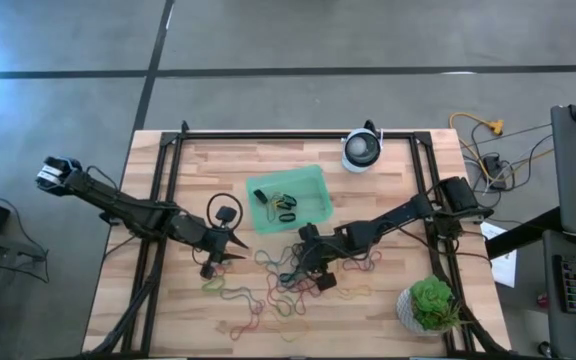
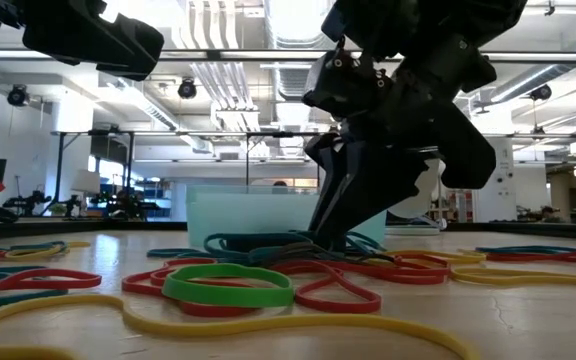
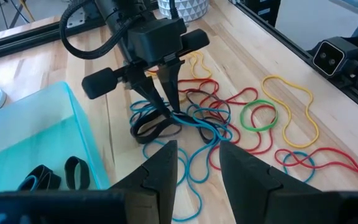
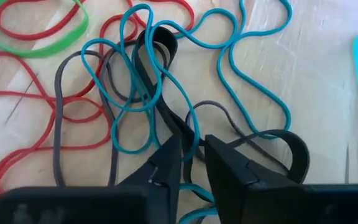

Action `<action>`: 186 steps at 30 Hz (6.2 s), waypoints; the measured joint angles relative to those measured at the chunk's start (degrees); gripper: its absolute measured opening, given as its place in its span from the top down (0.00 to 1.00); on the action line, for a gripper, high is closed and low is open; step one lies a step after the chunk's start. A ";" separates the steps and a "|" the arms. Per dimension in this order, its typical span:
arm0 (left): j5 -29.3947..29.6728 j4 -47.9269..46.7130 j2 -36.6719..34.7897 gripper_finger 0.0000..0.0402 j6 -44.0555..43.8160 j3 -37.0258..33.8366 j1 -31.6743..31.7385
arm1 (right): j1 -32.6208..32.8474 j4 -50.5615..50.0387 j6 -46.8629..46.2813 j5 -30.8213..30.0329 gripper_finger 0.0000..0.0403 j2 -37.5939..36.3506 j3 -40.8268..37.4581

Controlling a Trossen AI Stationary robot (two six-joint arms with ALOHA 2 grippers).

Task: Pick and place rubber bands into bin
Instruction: Put the blue rubber band into the green bin

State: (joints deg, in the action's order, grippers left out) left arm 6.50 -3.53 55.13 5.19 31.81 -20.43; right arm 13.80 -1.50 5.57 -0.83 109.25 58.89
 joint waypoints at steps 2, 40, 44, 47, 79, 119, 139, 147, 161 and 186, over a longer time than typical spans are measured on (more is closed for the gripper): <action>0.00 0.02 0.00 0.74 0.00 0.00 0.00 | 0.01 0.03 1.32 -0.56 0.91 0.00 0.00; 0.01 0.58 0.16 0.74 0.07 -0.35 0.00 | 0.00 -8.15 18.93 -8.62 0.98 -15.68 13.50; 0.00 1.09 0.32 0.74 0.11 -0.35 0.04 | -2.43 -9.22 20.90 -12.05 0.98 -16.17 16.51; 0.00 1.24 0.33 0.74 0.13 -0.35 0.07 | -5.78 -9.26 21.82 -12.75 0.98 -15.95 17.96; 0.02 1.84 0.33 0.74 1.64 -0.35 0.07 | -26.93 -7.37 2.29 -6.57 0.85 -15.43 7.73; -0.22 -1.46 0.35 0.74 -15.41 -9.91 0.07 | 7.71 -23.47 -9.50 2.43 0.71 -25.59 2.47; 0.22 -1.88 0.35 0.74 -18.43 -12.79 0.09 | 20.83 -5.42 -5.97 -15.99 0.79 -25.17 -8.82; 0.43 -9.65 0.42 0.74 -21.71 -12.79 0.09 | 20.81 -4.96 -6.29 -18.85 0.83 -25.22 -10.60; 1.61 -13.38 10.13 0.74 -25.81 -12.61 0.09 | 20.81 -3.46 -6.18 -18.84 0.84 -25.22 -10.56; 4.02 -13.42 8.85 0.94 -23.82 -11.96 0.09 | 20.81 -3.63 -6.58 -18.79 0.85 -25.07 -10.52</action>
State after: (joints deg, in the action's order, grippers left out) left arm 10.52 -16.95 63.99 -18.63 19.86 -20.34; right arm 34.61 -5.13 -1.00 -19.62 84.18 48.37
